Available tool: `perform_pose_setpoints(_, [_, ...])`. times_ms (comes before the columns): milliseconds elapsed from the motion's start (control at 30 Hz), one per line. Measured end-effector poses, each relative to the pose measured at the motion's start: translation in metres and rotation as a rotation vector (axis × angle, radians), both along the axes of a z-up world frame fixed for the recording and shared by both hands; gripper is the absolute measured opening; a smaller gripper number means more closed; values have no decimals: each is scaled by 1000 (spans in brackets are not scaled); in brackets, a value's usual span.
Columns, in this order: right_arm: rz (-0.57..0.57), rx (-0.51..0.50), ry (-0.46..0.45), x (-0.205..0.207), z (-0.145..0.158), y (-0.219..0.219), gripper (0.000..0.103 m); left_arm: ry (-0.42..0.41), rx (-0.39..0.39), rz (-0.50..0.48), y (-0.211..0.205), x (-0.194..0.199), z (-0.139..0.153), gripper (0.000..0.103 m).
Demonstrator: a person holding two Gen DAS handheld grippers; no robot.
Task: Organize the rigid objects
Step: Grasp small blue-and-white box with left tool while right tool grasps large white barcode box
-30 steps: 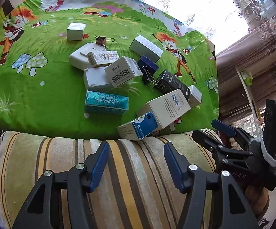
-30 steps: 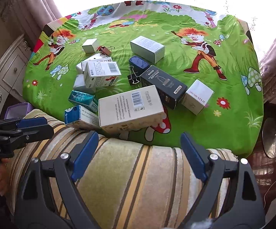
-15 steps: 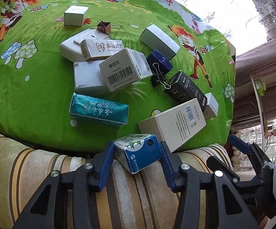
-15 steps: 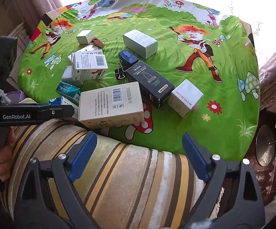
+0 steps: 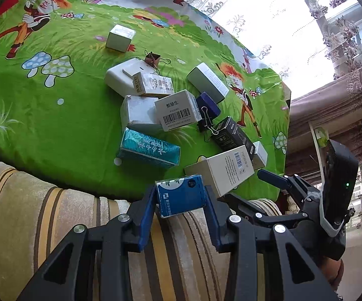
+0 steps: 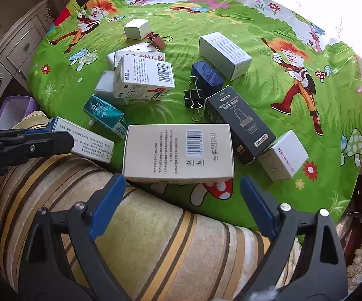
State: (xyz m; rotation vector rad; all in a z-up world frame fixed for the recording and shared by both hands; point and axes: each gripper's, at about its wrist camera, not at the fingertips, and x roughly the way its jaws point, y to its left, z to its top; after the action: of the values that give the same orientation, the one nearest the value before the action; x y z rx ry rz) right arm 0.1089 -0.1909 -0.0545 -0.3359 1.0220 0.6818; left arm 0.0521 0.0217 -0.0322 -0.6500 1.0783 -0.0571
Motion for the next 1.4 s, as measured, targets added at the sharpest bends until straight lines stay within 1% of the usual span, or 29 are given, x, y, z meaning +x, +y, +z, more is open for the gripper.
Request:
perform_pose_setpoints(267, [16, -29, 3, 7, -2, 17, 97, -67, -17, 30, 18, -28, 13, 38])
perform_pose_setpoints(333, [14, -18, 0, 6, 1, 18, 97, -76, -11, 36, 21, -32, 16, 38])
perform_pose_setpoints(433, [3, 1, 27, 9, 2, 20, 97, -84, -17, 40, 25, -37, 16, 38])
perform_pose_setpoints(533, [-9, -12, 37, 12, -1, 24, 97, -90, -24, 43, 27, -39, 15, 37])
perform_pose_setpoints(667, [-19, 32, 49, 12, 4, 21, 97, -105, -24, 41, 28, -43, 18, 37])
perform_pose_setpoints(800, [-29, 26, 53, 14, 3, 25, 99, -118, -25, 44, 29, -46, 20, 37])
perform_pose_setpoints(900, [-22, -1, 39, 16, 0, 34, 102, -129, -29, 41, 30, -49, 21, 37])
perform_pose_setpoints(1100, [-28, -90, -18, 15, -5, 44, 103, -165, -31, 44, 34, -58, 28, 37])
perform_pose_setpoints(1167, [-46, -120, -28, 17, -8, 44, 103, -167, -34, 52, 37, -61, 29, 37])
perform_pose_setpoints(1267, [-78, -118, -31, 17, -7, 39, 103, -169, -38, 65, 42, -67, 28, 37])
perform_pose_setpoints(1400, [-106, -121, 9, 25, -12, 35, 103, -166, -43, 78, 47, -73, 25, 37])
